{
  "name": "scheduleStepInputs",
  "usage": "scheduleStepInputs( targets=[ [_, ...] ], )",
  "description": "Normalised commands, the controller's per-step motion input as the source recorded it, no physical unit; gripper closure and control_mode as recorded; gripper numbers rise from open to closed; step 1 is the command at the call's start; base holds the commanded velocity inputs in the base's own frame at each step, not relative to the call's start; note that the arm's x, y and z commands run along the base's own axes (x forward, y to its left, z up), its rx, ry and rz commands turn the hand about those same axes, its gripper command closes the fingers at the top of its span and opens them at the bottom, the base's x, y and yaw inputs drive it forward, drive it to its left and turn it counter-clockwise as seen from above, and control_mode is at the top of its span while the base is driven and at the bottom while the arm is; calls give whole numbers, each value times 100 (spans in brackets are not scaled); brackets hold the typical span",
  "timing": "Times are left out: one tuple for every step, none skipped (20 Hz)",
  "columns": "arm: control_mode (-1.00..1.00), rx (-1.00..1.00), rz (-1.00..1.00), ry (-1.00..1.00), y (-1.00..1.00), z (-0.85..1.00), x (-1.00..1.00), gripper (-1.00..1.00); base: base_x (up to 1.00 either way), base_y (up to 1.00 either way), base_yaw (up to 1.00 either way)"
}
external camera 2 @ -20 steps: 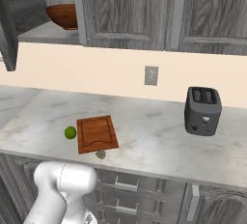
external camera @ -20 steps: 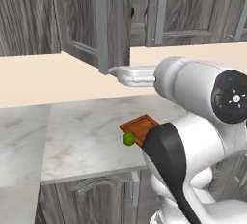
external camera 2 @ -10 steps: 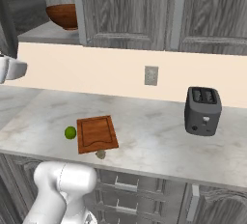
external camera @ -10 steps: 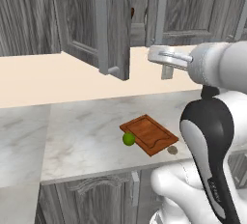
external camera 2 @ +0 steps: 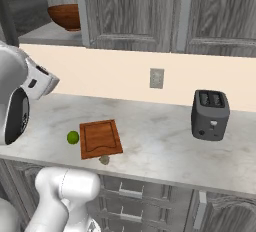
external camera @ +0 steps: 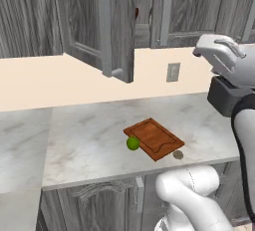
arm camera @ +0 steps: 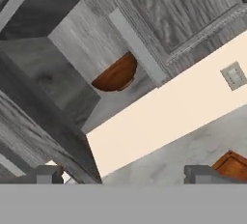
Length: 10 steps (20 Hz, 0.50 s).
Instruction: Open the cabinet. Place the bowl and condiment on the counter. Then place the lime and garlic on the cutting board.
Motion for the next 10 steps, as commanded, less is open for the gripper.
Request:
scheduleStepInputs(
  targets=[
    [-100, 51, 0, 7, -57, 0, 0, -100, 0, 0, 0],
    [-100, 48, 0, 4, -44, 0, 0, -100, 0, 0, 0],
    [-100, 43, 0, 0, -22, 0, 0, -100, 0, 0, 0],
    [-100, 38, -3, 1, 0, 0, 0, -100, 0, 0, 0],
    [-100, 32, -6, 3, 0, 0, 0, -100, 0, 0, 0],
    [-100, 25, -5, 13, 0, 0, 0, -100, 0, 0, 0],
    [-100, 16, -7, 24, 5, 0, 6, -100, 0, 0, 0],
    [-100, 13, -4, 36, 6, 0, 16, -100, 0, 0, 0],
    [-100, 10, 0, 39, 14, 0, 21, -100, 0, 0, 0],
    [-100, 7, 0, 39, 24, 0, 28, -100, 0, 0, 0]
  ],
)
